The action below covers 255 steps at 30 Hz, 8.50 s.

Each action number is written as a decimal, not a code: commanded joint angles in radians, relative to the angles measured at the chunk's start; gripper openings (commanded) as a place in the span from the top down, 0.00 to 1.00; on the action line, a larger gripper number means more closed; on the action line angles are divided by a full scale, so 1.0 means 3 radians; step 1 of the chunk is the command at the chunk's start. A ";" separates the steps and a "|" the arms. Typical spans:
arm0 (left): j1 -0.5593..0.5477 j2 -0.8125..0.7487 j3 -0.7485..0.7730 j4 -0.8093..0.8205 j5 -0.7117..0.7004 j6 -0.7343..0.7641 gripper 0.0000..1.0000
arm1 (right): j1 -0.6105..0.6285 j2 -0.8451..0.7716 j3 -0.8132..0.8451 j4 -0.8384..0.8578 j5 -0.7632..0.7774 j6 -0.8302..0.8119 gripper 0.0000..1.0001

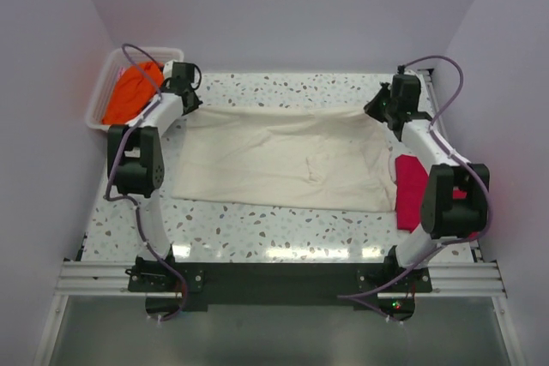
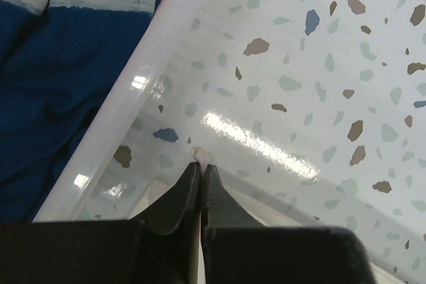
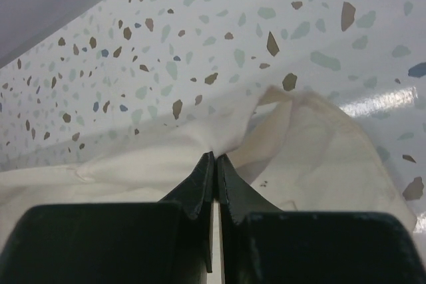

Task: Fold and stack the t-shirts
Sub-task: Fold the tshirt

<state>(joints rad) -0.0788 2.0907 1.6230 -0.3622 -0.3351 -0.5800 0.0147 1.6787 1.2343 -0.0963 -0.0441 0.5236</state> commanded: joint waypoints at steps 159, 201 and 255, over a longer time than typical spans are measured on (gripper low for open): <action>-0.1379 -0.1257 -0.2265 0.1264 0.1557 -0.0332 0.64 | 0.1362 0.0514 -0.0218 -0.0226 0.0837 -0.0482 0.54; -0.1384 -0.1354 -0.2276 0.1304 0.1593 -0.0306 0.62 | 0.2170 -0.1085 -0.1348 -0.0333 0.0918 0.0316 0.51; -0.2335 -0.0664 -0.1605 0.1980 0.2298 -0.0112 0.76 | 0.0805 -0.2021 -0.2166 -0.0701 -0.0237 0.0188 0.76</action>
<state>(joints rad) -0.7708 1.9518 1.1599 0.1802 0.3340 -0.6418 0.2543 1.1084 0.6056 -0.2924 -0.1055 0.5690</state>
